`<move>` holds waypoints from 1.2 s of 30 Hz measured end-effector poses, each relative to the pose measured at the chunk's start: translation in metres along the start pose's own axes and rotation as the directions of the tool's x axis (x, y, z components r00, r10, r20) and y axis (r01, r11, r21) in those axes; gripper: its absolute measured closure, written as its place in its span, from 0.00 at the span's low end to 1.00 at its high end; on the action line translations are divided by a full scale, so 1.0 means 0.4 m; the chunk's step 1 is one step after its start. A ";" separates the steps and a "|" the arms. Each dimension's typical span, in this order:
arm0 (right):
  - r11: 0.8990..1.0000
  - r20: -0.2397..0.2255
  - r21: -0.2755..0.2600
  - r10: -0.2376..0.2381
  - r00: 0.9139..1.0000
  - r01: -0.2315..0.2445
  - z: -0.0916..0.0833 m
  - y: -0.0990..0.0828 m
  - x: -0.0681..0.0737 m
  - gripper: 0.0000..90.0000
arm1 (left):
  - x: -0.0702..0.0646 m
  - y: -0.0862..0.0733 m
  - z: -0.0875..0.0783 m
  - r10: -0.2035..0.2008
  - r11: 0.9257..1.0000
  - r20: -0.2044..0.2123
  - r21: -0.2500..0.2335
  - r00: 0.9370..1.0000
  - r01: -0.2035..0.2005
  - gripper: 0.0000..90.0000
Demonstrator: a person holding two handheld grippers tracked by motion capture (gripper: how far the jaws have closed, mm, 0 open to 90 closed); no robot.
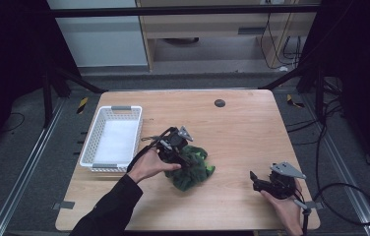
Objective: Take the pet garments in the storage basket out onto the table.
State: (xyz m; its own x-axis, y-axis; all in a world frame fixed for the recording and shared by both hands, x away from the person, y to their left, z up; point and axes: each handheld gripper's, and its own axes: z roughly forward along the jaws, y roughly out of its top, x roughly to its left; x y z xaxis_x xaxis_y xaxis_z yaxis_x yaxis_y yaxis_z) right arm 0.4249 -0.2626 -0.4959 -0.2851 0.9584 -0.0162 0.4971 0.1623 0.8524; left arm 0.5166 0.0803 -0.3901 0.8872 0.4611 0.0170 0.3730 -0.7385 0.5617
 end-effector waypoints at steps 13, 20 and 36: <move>1.000 0.000 -0.009 0.008 1.000 -0.008 0.000 0.000 0.000 0.11 | 0.001 -0.060 -0.088 -0.112 0.967 -0.048 -0.236 0.993 0.097 0.25; 1.000 -0.001 -0.009 0.014 1.000 -0.014 -0.001 0.001 0.001 0.11 | 0.000 -0.103 -0.117 -0.169 0.937 -0.087 -0.322 0.982 0.133 0.25; 1.000 0.000 -0.004 0.014 1.000 -0.014 -0.001 0.000 0.001 0.11 | 0.000 -0.226 -0.134 -0.312 0.870 -0.110 -0.433 0.944 0.237 0.34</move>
State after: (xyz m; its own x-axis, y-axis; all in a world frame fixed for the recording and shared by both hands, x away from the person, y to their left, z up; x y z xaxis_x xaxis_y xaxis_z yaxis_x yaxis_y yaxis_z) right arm 0.4246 -0.2622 -0.4957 -0.2787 0.9604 -0.0045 0.4974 0.1483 0.8547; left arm 0.4682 0.1734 -0.3966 0.6909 0.7198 -0.0679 0.4172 -0.3202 0.8505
